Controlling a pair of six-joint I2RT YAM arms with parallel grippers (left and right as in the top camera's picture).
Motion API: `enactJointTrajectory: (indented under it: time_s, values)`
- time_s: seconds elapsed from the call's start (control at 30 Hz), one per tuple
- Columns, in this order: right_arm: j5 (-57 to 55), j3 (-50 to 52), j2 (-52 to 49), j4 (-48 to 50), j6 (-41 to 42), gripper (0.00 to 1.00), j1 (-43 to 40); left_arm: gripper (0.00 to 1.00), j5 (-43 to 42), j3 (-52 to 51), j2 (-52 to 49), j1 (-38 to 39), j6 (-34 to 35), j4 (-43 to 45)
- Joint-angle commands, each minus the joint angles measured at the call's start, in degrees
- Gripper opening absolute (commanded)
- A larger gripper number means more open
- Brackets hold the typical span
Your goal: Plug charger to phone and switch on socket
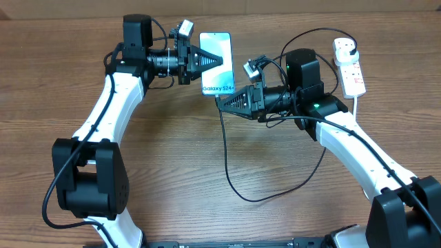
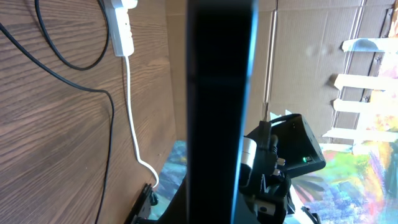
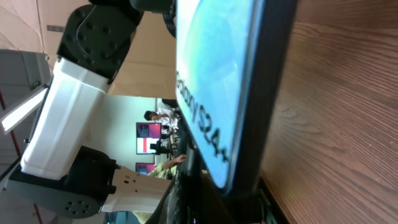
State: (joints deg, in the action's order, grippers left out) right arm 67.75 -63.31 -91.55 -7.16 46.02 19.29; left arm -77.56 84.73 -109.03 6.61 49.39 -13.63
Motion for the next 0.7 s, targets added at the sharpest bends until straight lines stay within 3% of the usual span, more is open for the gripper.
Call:
enactJointTrajectory:
  time_s: [0.0, 0.67]
  values:
    - [-3.4, -0.5, 0.8, -1.1, -2.1, 0.04, -0.2, 0.04, -4.0, 0.9, 0.0, 0.0, -0.1, 0.1]
    - [-0.9, -0.5, 0.8, -0.2, -2.6, 0.04, -0.5, 0.04, -1.5, 0.9, 0.0, -1.6, 0.4, -0.7]
